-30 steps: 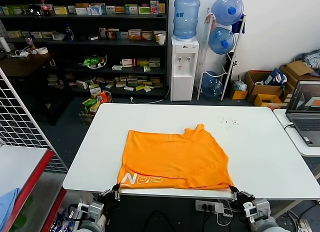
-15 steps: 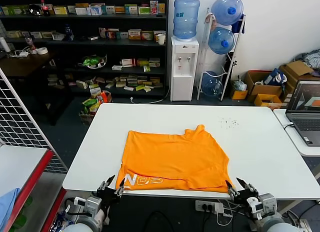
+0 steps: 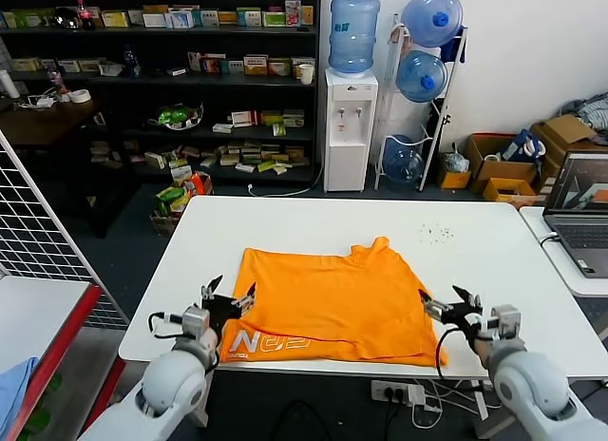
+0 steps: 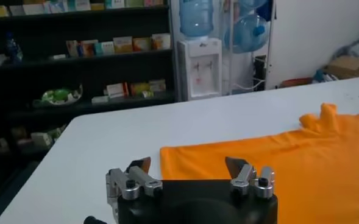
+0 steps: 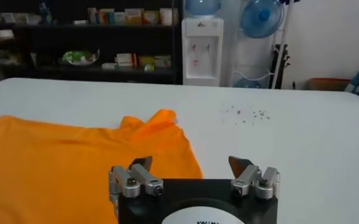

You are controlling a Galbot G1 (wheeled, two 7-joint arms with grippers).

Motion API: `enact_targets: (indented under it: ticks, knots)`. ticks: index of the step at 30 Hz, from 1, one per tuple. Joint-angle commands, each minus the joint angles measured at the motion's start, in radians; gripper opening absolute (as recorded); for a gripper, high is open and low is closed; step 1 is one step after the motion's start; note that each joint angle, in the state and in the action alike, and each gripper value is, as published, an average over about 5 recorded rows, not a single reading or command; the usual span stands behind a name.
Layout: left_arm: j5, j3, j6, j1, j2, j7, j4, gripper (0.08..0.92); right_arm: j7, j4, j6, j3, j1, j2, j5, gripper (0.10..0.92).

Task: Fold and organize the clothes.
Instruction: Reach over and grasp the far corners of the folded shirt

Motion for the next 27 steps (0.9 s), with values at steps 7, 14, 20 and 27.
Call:
enact_targets:
  ticks: [7, 14, 20, 27]
  knots:
    - [-0.055, 0.144, -0.014, -0.413, -0.144, 0.056, 0.547, 0.823, -0.159, -0.497, -0.013, -0.173, 0.471, 0.117, -0.048, 0.823]
    - [-0.053, 0.131, -0.024, -0.472, -0.21, 0.075, 0.692, 0.823, -0.218, -0.67, 0.016, -0.209, 0.55, 0.201, -0.125, 0.823]
    - [-0.028, 0.125, -0.029, -0.493, -0.238, 0.091, 0.761, 0.823, -0.252, -0.738, 0.021, -0.211, 0.571, 0.255, -0.162, 0.823]
    - [-0.024, 0.124, -0.006, -0.481, -0.235, 0.097, 0.764, 0.82, -0.269, -0.744, 0.016, -0.233, 0.573, 0.265, -0.172, 0.724]
